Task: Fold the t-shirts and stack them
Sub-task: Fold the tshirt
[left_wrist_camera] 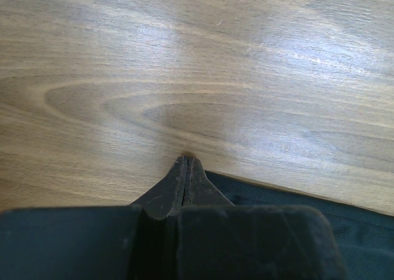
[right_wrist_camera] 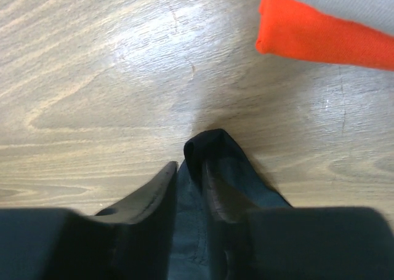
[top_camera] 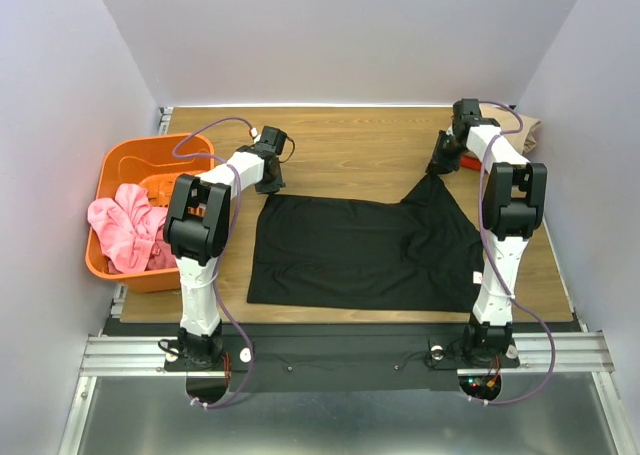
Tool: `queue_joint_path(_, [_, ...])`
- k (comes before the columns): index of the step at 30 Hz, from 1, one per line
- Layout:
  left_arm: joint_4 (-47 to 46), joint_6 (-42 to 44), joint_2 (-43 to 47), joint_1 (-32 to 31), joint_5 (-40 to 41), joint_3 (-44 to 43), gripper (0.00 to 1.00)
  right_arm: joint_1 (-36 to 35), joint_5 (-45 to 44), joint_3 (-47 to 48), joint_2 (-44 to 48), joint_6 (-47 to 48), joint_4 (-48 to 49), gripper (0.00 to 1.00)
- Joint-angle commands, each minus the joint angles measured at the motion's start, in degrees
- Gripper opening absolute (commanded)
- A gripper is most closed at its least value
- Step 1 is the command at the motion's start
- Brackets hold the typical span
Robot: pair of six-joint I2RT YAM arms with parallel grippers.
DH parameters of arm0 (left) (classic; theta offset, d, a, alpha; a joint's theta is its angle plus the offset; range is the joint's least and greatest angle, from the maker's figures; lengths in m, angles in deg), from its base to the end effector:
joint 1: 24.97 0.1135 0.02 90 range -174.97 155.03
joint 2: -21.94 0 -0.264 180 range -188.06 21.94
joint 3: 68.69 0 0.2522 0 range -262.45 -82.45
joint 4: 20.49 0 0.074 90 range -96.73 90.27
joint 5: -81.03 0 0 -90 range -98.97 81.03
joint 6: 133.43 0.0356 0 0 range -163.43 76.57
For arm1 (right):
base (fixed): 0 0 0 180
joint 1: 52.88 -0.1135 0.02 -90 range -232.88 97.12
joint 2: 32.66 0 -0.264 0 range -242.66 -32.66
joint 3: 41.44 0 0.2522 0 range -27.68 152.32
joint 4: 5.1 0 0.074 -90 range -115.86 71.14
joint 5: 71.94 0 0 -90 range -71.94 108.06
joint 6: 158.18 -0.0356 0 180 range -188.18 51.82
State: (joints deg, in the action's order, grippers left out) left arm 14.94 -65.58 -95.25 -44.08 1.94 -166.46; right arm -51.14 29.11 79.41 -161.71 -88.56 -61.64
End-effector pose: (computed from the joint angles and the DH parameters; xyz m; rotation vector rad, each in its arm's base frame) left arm 0.4191 -0.1381 0.1754 -0.1421 2.4997 -0.0556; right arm 0.4824 -0.0078 0.1840 0.4632 2.6766 0.3578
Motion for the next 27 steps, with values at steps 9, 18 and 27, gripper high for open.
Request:
queue_joint_path(9, [0.04,-0.35,2.14,0.04,-0.90,0.34,0.00,-0.68,0.55,-1.09,0.38,1.13,1.39,0.00])
queue_joint_path(18, [-0.05,-0.35,3.45,0.22,-0.99,0.16,0.00,-0.77,0.20,-5.13,7.93,0.87,1.39,0.00])
queue_joint_path(27, [-1.89,-0.26,7.05,0.31,-0.72,2.17,0.00,-0.77,-1.56,-10.32,17.51,-0.27,-0.19,0.00])
